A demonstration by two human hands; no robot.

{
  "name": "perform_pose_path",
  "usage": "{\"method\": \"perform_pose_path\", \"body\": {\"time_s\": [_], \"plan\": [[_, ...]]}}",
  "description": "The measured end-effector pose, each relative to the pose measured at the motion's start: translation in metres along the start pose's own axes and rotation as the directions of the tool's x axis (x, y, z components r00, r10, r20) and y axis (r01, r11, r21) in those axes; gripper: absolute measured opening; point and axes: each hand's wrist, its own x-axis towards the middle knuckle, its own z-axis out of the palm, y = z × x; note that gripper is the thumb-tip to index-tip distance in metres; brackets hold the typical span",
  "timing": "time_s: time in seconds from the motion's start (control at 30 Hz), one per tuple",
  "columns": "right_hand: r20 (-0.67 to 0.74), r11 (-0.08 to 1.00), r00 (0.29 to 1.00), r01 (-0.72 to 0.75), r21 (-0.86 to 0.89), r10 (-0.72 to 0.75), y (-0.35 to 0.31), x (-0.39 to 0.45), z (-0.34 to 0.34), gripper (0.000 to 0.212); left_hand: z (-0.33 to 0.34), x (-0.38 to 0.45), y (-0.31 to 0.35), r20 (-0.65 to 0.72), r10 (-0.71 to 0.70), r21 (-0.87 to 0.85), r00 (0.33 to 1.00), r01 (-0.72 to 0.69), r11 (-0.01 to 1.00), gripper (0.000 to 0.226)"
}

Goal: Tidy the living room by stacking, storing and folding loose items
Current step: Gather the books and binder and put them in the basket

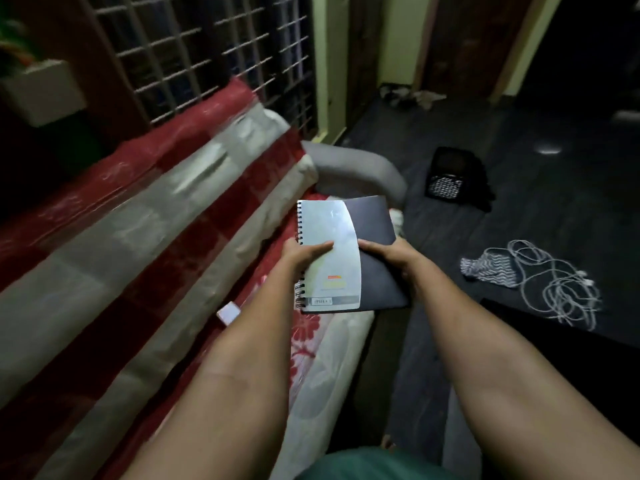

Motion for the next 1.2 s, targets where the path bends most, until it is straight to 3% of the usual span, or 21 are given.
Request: {"method": "perform_pose_path", "body": {"time_s": [0.17, 0.43, 0.53, 0.6, 0.73, 0.93, 1.1, 1.2], "plan": [[-0.139, 0.999, 0.99, 0.006, 0.035, -0.001, -0.037, 0.046, -0.104, 0.084, 0.102, 0.08, 0.052, 0.148, 0.056, 0.063, 0.987, -0.066, 0.996, 0.048], [-0.315, 0.992, 0.948, -0.005, 0.128, 0.045, -0.082, 0.131, -0.222, 0.055, 0.232, 0.196, 0.126, 0.306, 0.024, 0.158, 0.952, -0.076, 0.985, 0.047], [-0.363, 0.99, 0.93, -0.011, 0.141, 0.062, -0.091, 0.189, -0.27, 0.096, 0.279, 0.257, 0.147, 0.353, 0.02, 0.199, 0.935, -0.096, 0.975, 0.054], [-0.403, 0.991, 0.914, 0.013, 0.136, 0.043, -0.106, 0.224, -0.3, 0.105, 0.308, 0.294, 0.167, 0.379, 0.016, 0.207, 0.925, -0.101, 0.973, 0.059], [-0.467, 0.986, 0.883, 0.024, 0.164, 0.056, -0.164, 0.267, -0.346, 0.053, 0.365, 0.361, 0.226, 0.433, 0.035, 0.256, 0.9, -0.16, 0.953, 0.055], [-0.544, 0.984, 0.832, -0.013, 0.175, 0.107, -0.224, 0.344, -0.435, 0.085, 0.462, 0.45, 0.312, 0.485, 0.017, 0.337, 0.875, -0.205, 0.919, 0.055], [-0.567, 0.987, 0.812, -0.056, 0.154, 0.135, -0.248, 0.411, -0.515, 0.088, 0.549, 0.524, 0.338, 0.497, -0.018, 0.369, 0.867, -0.193, 0.909, 0.061], [-0.555, 0.989, 0.821, -0.068, 0.131, 0.13, -0.262, 0.458, -0.576, 0.115, 0.603, 0.566, 0.359, 0.502, -0.032, 0.388, 0.864, -0.193, 0.901, 0.07]]}}
